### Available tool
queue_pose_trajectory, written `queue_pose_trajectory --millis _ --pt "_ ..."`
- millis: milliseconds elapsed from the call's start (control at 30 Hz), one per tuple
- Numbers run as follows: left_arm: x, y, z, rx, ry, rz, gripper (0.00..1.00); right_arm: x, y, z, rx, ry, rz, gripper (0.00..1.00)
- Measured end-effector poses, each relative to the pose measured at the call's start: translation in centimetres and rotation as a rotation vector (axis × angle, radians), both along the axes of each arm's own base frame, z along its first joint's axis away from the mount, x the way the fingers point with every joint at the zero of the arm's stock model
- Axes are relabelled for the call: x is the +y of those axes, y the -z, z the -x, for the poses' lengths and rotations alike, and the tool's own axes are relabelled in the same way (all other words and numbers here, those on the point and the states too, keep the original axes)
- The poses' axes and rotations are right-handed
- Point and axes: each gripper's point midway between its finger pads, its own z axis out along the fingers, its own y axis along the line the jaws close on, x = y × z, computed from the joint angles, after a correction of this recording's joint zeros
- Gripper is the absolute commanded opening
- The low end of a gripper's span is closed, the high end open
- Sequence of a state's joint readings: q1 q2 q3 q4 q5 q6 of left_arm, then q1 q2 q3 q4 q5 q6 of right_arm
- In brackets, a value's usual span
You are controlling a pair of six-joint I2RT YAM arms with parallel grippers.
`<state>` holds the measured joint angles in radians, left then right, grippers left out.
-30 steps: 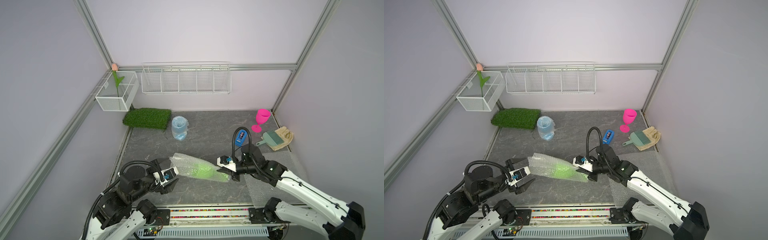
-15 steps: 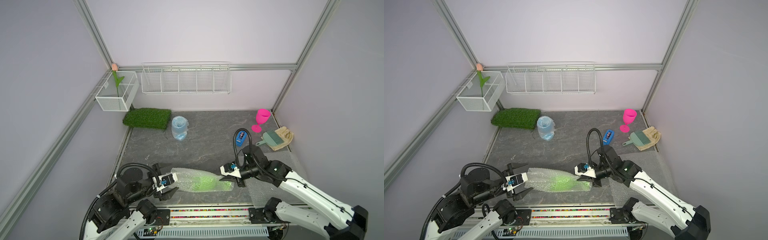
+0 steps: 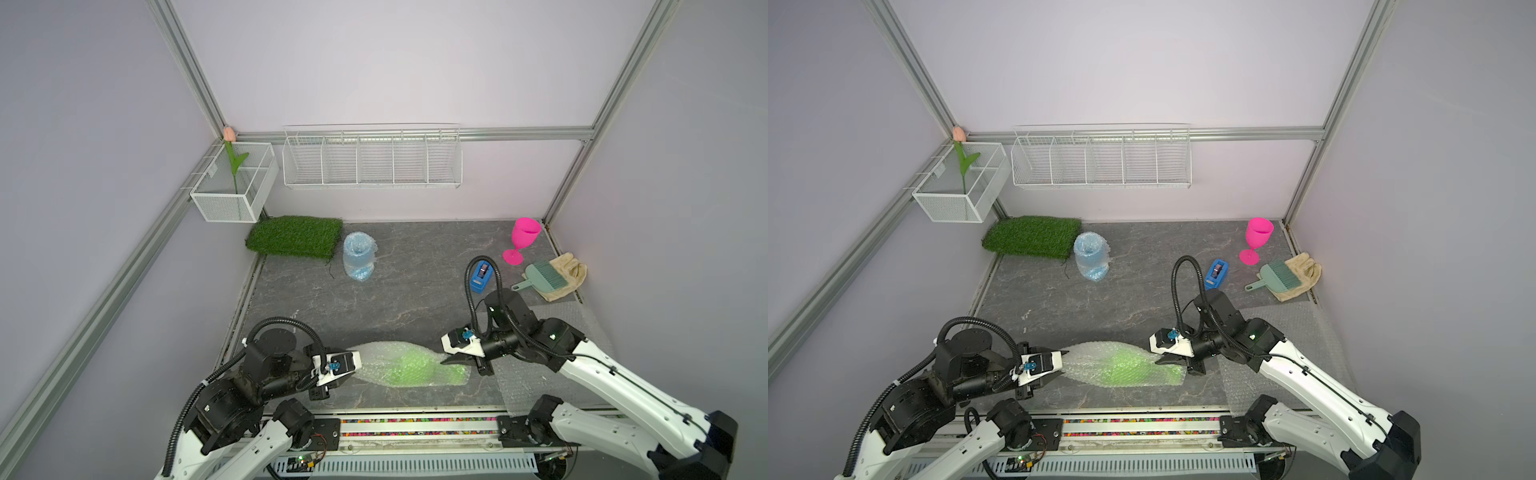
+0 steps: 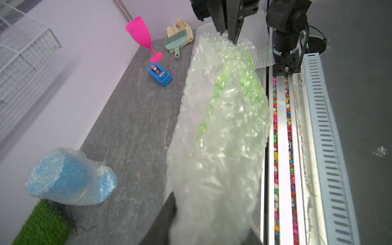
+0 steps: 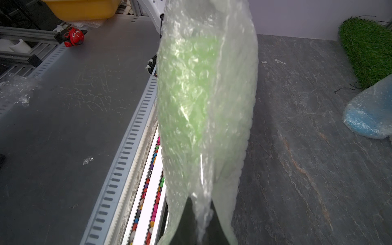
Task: Wrap wine glasses in bubble wrap
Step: Wrap the wine glass in bubble wrap.
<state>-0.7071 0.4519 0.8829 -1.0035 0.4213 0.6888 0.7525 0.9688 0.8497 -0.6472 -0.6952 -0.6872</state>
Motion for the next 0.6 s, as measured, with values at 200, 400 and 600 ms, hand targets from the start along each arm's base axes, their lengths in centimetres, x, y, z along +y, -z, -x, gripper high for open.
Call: queue_pose_trajectory --millis 200,400,600 --pt "0.0 -0.4 -0.2 0.009 0.008 -0.044 0.00 0.7 0.6 -0.8 -0.007 0.020 0.002 0.07" --pt "-0.1 -2.4 -1.0 -0.034 0.003 -0.065 0.00 2.4 2.7 -1.7 -0.023 0.033 -0.016 0.07" --pt "-1.2 -3.2 -2.7 -0.013 0.018 -0.138 0.00 4.4 5.7 -3.1 -0.047 0.062 -0.073 0.07"
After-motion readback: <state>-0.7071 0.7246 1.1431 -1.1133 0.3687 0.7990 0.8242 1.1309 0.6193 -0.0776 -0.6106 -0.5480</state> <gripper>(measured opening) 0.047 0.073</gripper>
